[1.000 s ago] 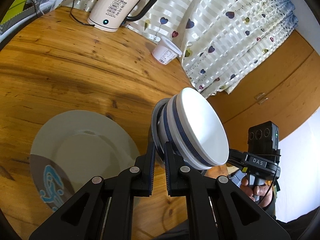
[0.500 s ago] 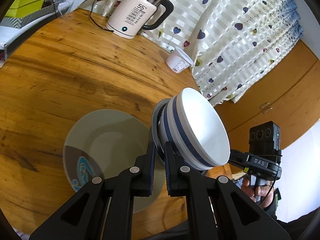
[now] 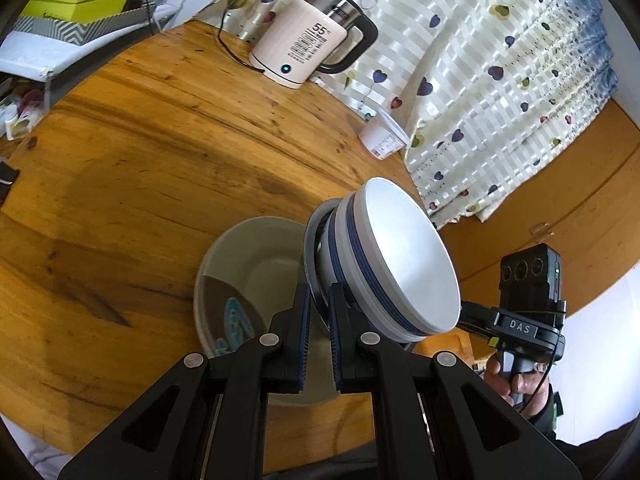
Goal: Organize plates and bowls
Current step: 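Lower the steel bowl stack onto the green plates with both tools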
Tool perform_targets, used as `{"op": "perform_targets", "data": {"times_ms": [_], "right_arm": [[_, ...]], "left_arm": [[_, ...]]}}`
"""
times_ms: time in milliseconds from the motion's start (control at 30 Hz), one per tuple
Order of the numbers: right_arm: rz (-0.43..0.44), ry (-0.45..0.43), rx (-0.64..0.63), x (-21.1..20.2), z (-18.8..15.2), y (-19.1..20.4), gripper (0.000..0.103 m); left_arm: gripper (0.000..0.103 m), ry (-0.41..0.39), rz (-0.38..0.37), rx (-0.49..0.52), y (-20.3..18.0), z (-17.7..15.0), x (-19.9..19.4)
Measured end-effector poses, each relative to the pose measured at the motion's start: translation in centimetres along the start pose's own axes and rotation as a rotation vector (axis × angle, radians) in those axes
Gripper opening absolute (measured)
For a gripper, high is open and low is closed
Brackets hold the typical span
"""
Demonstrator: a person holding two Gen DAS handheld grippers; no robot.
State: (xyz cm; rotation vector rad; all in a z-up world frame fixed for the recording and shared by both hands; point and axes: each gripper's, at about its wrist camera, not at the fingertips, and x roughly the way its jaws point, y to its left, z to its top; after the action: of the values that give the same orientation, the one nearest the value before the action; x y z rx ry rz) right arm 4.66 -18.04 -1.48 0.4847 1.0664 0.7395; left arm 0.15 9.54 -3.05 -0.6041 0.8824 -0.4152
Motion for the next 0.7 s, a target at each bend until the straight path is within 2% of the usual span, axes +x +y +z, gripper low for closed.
{"op": "perform_targets", "data": {"times_ms": [700], "right_arm": [[0.003,0.053,-0.002,2.5,0.1,0.9,0.008]], "left_arm": [[0.008,-0.004,0.021,-0.049,2.5,-0.7,-0.7]]}}
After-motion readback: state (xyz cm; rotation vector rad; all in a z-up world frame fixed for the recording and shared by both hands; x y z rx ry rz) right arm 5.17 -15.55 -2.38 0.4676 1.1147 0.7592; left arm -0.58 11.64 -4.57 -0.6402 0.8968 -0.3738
